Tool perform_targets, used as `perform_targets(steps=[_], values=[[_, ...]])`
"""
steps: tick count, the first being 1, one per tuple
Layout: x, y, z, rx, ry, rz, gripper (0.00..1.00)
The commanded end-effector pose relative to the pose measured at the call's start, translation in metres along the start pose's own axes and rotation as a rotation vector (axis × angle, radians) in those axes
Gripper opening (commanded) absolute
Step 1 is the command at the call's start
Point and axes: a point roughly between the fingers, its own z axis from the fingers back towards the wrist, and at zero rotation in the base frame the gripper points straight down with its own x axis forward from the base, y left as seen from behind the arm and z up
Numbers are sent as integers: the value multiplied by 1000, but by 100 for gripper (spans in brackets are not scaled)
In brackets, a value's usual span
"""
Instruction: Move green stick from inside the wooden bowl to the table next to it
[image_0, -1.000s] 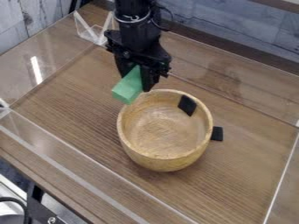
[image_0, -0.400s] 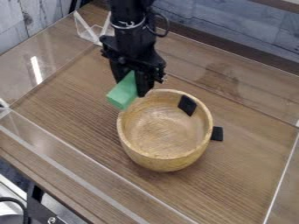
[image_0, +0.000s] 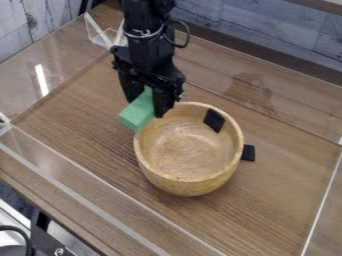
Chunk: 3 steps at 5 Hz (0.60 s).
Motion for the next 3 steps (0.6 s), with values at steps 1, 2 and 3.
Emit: perform_targets(steps=[1,2,3], values=[[2,5,7,10,-12,7,100],[5,4,16,1,-28,13,100],[8,5,25,-7,-46,18,100]])
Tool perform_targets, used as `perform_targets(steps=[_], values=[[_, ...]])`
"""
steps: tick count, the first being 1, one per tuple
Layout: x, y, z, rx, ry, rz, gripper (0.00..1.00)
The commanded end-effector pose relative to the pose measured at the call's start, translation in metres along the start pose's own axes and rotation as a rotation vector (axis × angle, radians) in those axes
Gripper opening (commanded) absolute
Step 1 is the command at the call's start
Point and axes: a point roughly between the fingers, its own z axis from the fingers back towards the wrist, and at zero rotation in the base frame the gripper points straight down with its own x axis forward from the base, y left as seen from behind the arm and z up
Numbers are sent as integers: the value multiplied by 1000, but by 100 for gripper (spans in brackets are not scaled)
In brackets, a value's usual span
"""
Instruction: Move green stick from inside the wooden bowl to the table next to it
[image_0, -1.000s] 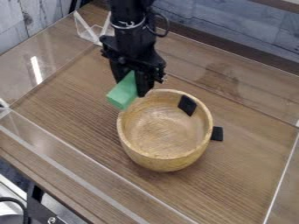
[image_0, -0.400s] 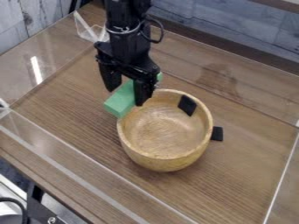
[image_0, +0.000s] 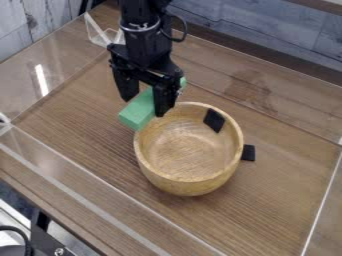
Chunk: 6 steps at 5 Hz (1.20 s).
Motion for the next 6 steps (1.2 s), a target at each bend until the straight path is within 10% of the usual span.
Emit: perform_targets(steps=[1,6], values=[[12,4,29,7,-93,16,100],[8,7,18,6,-62,27,100]])
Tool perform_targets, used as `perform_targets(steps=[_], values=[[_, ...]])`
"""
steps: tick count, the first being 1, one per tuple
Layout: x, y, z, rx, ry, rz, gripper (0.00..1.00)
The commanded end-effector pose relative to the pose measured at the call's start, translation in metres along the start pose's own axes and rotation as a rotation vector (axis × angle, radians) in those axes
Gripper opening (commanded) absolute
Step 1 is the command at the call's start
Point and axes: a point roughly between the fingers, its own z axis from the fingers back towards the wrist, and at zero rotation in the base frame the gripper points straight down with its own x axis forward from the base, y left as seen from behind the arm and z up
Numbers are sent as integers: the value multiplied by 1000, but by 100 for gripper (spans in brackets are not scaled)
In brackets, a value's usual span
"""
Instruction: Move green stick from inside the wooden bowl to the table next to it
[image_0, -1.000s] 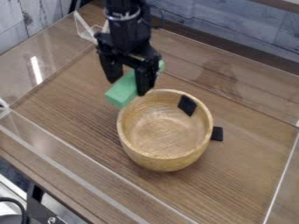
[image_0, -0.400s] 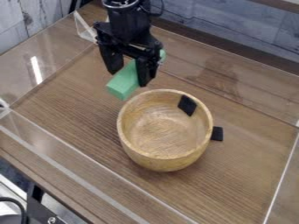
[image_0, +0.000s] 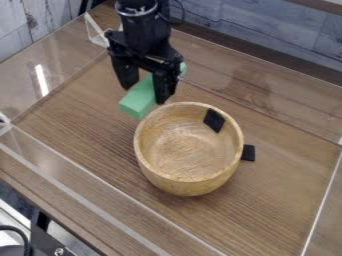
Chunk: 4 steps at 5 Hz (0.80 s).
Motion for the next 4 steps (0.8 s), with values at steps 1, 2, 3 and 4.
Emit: perform_targets(steps=[1,2,3,4], values=[[3,4,4,13,-25,12,100],[3,4,3,12,-21,18,100],[4,3,4,8,-21,22,100],[5,3,6,3,-24,27,100]])
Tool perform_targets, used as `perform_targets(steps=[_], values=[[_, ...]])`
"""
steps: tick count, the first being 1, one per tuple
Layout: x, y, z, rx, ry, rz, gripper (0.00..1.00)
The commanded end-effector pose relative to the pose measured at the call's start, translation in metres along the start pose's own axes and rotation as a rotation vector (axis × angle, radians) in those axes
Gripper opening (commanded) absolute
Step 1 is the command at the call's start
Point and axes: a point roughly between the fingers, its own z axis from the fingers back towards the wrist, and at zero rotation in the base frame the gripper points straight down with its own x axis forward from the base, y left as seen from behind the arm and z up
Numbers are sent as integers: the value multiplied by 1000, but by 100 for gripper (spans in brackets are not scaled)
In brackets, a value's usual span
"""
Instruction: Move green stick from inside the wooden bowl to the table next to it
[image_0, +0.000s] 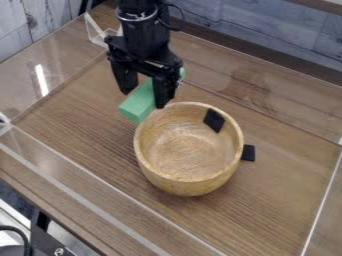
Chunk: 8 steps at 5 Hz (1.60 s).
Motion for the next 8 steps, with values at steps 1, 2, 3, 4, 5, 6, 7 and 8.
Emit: perform_targets(steps=[1,2,3,4,5,6,7,8], values=[[8,2,13,3,-45,10,100],[10,1,17,-2,-52,14,100],[8,2,11,2,-39,17,100],[7,4,5,6,-26,20,100],[5,5,0,10,-17,23,100],[4,5,-5,15,-8,25,100],[3,6,-8,20,-2,29,100],[2,7,-12,25,5,32,100]])
